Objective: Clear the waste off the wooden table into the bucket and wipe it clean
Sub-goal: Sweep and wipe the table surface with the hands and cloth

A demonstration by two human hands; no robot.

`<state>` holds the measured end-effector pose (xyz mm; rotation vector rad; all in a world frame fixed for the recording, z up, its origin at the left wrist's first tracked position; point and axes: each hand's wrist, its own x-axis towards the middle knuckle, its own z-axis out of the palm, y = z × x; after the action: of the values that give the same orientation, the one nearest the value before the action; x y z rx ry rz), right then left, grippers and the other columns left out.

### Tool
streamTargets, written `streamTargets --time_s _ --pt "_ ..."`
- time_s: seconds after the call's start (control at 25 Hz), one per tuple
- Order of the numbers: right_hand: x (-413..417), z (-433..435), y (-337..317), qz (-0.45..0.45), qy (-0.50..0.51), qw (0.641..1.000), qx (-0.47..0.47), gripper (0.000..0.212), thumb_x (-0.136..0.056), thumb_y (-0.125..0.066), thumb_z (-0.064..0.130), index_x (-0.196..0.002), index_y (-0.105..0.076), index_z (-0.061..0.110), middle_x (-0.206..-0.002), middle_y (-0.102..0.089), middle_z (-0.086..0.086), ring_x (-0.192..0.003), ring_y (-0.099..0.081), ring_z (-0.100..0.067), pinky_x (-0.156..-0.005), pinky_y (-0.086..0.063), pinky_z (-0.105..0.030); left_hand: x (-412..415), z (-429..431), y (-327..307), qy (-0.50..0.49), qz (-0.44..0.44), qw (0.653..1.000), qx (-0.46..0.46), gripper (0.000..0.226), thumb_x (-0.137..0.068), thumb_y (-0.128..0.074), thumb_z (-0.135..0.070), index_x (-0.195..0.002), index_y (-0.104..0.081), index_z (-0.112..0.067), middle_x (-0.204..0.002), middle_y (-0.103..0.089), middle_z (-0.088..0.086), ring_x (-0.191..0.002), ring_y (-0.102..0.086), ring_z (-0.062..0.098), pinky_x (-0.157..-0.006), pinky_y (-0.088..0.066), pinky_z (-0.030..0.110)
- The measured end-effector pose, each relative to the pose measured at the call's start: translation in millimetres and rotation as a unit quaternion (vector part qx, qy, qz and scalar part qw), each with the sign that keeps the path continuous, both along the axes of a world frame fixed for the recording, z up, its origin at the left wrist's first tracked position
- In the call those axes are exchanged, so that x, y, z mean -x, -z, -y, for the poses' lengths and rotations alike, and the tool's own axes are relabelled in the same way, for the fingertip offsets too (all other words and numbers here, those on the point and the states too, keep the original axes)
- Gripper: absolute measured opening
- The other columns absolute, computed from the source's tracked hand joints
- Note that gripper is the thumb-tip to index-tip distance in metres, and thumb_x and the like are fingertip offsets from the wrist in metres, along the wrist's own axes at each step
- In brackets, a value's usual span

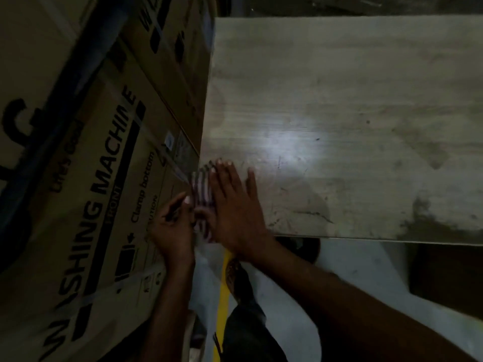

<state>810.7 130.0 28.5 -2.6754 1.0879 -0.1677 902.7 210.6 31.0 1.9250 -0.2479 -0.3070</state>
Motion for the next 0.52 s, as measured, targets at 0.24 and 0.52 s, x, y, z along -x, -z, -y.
streamTargets --time_s 0.24,0.52 --pt "12.2 67.9 1.7 -0.005 0.118 0.993 0.013 0.070 -0.103 -0.042 0.031 -0.163 -0.016 0.007 -0.171 -0.009 -0.018 -0.160 -0.001 -0.033 -0.129 -0.001 -0.052 -26.6 50.3 -11.8 0.092 -0.019 0.995 0.028 0.010 -0.095 -0.068 -0.012 -0.103 -0.073 -0.015 -0.097 -0.074 -0.001 -0.089 -0.069 0.005 -0.076 -0.052 0.013" --pt "43.2 139.2 -1.3 -0.003 0.179 0.984 0.010 0.059 -0.103 -0.039 0.030 -0.161 -0.030 0.029 -0.171 -0.022 -0.005 -0.157 -0.009 -0.034 -0.127 -0.006 -0.046 -47.1 137.7 4.2 0.108 -0.063 0.991 0.054 0.017 -0.089 -0.059 -0.020 -0.091 -0.062 -0.037 -0.082 -0.071 0.000 -0.065 -0.058 0.017 -0.060 -0.046 0.033"
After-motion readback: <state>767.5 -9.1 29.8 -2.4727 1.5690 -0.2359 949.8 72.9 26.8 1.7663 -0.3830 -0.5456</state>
